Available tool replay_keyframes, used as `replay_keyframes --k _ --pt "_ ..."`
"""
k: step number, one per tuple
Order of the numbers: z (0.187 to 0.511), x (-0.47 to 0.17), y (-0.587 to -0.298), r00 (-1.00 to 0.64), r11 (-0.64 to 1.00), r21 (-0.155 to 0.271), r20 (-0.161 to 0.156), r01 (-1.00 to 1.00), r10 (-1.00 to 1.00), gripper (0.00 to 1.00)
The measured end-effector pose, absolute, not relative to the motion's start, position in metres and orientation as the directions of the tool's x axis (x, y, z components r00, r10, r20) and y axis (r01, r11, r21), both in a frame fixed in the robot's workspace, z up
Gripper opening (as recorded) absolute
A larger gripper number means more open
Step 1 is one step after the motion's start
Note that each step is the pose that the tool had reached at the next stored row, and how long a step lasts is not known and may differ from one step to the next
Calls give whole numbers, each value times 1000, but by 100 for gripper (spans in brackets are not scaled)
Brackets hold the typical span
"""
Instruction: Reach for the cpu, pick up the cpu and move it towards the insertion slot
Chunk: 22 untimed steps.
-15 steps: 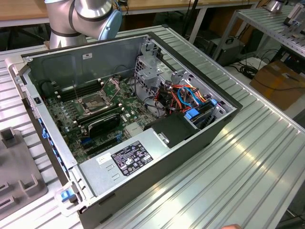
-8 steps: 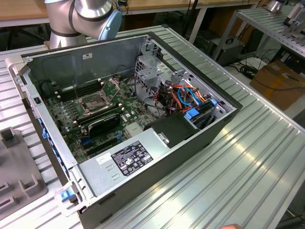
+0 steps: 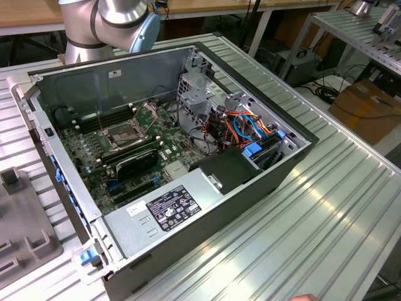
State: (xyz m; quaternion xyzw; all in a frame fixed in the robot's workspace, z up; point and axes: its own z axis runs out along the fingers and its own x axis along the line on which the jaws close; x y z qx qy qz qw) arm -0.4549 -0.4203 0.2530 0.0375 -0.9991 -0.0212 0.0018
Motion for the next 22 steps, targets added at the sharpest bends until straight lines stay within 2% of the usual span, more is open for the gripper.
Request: replay_keyframes --k 5,14,22 --pt "233 -453 -420 -997 996 40 2 -75 -75 66" --pt "225 -449 -420 -998 997 27 3 -69 -69 66" --pt "201 -448 -421 -999 999 23 4 -45 -45 66"
